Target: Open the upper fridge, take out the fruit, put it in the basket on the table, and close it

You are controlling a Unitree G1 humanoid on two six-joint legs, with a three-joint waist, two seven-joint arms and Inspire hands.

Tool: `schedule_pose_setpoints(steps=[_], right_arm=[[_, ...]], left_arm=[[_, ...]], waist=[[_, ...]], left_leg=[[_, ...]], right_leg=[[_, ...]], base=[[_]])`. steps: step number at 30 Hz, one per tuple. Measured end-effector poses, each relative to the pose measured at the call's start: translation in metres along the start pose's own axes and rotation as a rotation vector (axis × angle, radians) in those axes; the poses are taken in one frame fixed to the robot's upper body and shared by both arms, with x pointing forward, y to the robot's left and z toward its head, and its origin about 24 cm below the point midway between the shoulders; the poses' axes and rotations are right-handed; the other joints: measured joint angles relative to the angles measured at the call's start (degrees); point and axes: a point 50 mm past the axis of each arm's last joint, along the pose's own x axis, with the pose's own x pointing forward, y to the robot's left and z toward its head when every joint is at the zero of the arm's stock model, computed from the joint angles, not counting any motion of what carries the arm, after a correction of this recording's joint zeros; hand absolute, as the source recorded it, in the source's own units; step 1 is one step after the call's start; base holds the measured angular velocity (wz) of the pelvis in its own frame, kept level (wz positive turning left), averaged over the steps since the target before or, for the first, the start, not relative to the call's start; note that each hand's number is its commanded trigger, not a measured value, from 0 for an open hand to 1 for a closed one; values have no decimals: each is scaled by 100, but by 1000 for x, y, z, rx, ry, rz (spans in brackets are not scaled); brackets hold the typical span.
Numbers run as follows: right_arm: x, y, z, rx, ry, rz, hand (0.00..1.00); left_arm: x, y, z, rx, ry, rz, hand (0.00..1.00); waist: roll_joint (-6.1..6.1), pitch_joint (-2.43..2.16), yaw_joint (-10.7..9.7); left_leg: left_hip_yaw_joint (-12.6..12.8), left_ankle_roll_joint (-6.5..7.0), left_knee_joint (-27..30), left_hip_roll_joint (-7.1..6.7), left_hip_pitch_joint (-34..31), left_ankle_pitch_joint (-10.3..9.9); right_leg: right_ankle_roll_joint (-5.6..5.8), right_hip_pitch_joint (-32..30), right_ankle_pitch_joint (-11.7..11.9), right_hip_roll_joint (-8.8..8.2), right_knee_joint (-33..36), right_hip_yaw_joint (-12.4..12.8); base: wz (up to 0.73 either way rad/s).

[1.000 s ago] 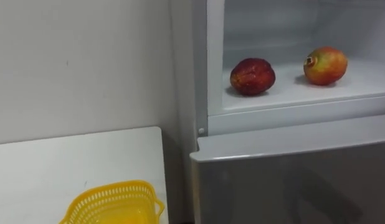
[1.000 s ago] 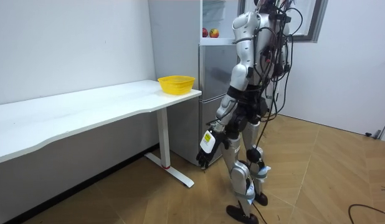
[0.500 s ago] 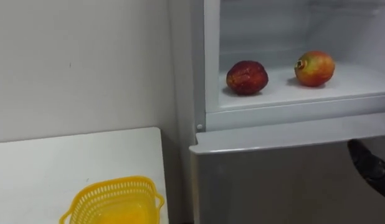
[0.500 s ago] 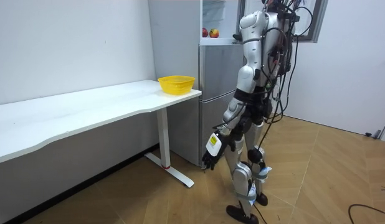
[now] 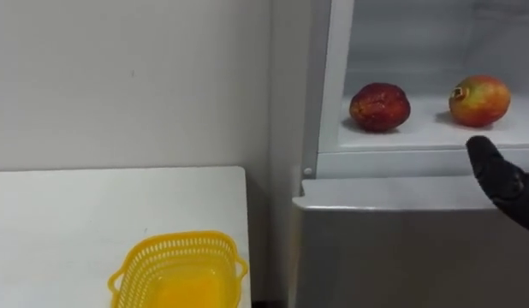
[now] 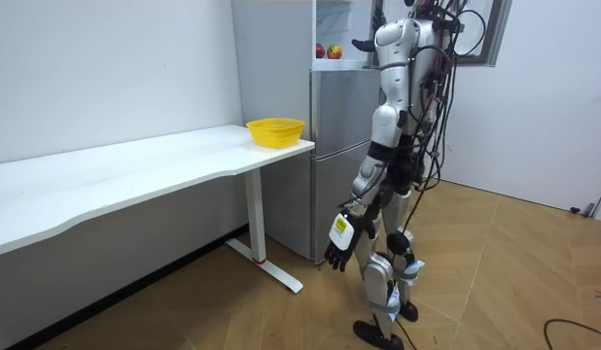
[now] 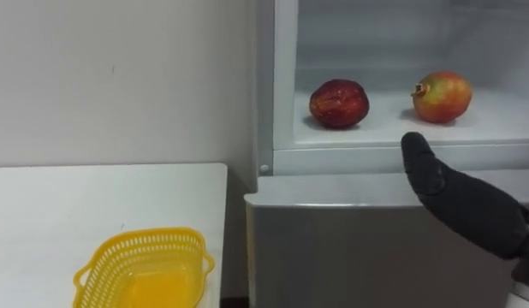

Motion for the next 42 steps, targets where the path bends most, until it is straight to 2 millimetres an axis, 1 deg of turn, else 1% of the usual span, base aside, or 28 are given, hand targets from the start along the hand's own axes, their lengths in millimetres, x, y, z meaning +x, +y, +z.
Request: schedule_pose_setpoints(steps=[1,3,4,6,7,8,10,11,12,14,17,19,22,25,27,28,30,33,35,38,42], right_arm=[[4,2,1,9,-13,16,0],[8,4,1,14,-27,31,0],[12,6,0,29,-27,40,0],[18,9,-6,33,-14,52,0],[21,11,-11,35,8,58,0],[24,12,-16,34,32,60,0],[26,14,-20,30,58,63,0],[27,15,-23,21,73,72,0],[27,16,-26,12,89,75,0],[28,15,-27,1,97,78,0],[37,20,-33,10,107,71,0],[42,21,-35,9,112,69,0],[45,23,-37,5,116,69,0],[49,24,-45,-14,139,71,0],[51,22,-54,-43,166,77,0],[52,22,-60,-62,183,80,0],[53,21,-63,-75,195,82,0],[56,20,-66,-96,199,91,0],[61,19,-71,-119,216,97,0],[66,19,-78,-147,242,125,0],[66,18,-81,-163,261,145,0]], left_arm=[[0,0,1,1,-2,-10,0],[0,1,2,3,-4,-13,0],[1,1,2,3,0,-15,0],[1,2,2,14,7,-21,0],[1,3,5,21,3,-20,0],[1,2,3,19,14,-20,0],[2,5,7,11,16,-12,0],[3,7,8,13,18,-8,0],[3,8,10,19,17,-6,0],[3,9,12,26,12,-2,0],[2,11,9,55,24,-3,0],[2,12,8,69,27,-1,0],[2,13,7,93,32,5,0],[2,14,8,97,30,11,0],[2,15,8,96,30,12,0],[2,15,8,97,31,11,0],[2,15,8,97,33,5,0],[2,16,11,97,23,-2,0],[2,18,11,93,22,-5,0],[1,20,12,85,11,0,0],[0,23,16,85,-10,15,0]], waist=[[-7,0,50],[-28,-1,76],[-36,5,100],[-51,9,122],[-55,12,137],[-66,18,149],[-85,29,136],[-91,31,178],[-103,24,236],[-128,16,260],[-160,30,263],[-180,26,272],[-226,26,304],[-261,24,376],[-287,40,399],[-307,40,415],[-328,52,416],[-358,47,425],[-374,36,418],[-388,30,427],[-395,25,438]], left_leg=[[-31,0,0,-1,-1,0],[-90,0,6,-5,-16,0],[-110,0,6,-9,-21,3],[-126,-1,18,2,-19,4],[-134,0,22,11,-21,4],[-175,1,31,9,-40,5],[-275,2,99,-9,-115,5],[-276,2,121,-8,-140,5],[-280,2,127,-8,-160,5],[-325,3,140,-11,-200,6],[-392,2,177,-14,-214,7],[-407,-2,185,-14,-223,10],[-503,-8,194,-23,-219,25],[-564,-11,217,-25,-211,28],[-622,-16,223,-33,-199,30],[-644,-19,229,-34,-201,33],[-696,-22,267,-40,-236,35],[-722,-25,323,-39,-343,36],[-751,-27,363,-40,-375,38],[-775,-27,380,-44,-385,38],[-810,-26,380,-62,-385,38]], right_leg=[[0,10,0,-2,-7,-16],[0,25,0,-14,-13,-95],[0,28,0,-21,-10,-131],[0,36,0,-31,-7,-142],[0,35,0,-45,-5,-151],[1,34,0,-50,-6,-191],[2,26,0,-67,1,-292],[2,13,0,-69,8,-295],[2,-2,0,-72,14,-304],[2,-22,0,-77,17,-367],[2,11,0,-85,17,-449],[2,20,0,-84,14,-465],[2,62,0,-91,14,-547],[1,98,0,-93,11,-594],[1,140,0,-94,6,-620],[1,146,0,-94,9,-634],[1,144,0,-95,9,-655],[0,85,-1,-100,9,-725],[0,84,-1,-142,10,-779],[0,89,0,-144,10,-801],[0,102,0,-158,11,-844]], base=[[11],[16],[9],[5],[5],[11],[20],[13],[0],[10],[12],[9],[14],[9],[11],[12],[12],[7],[8],[5],[3]])
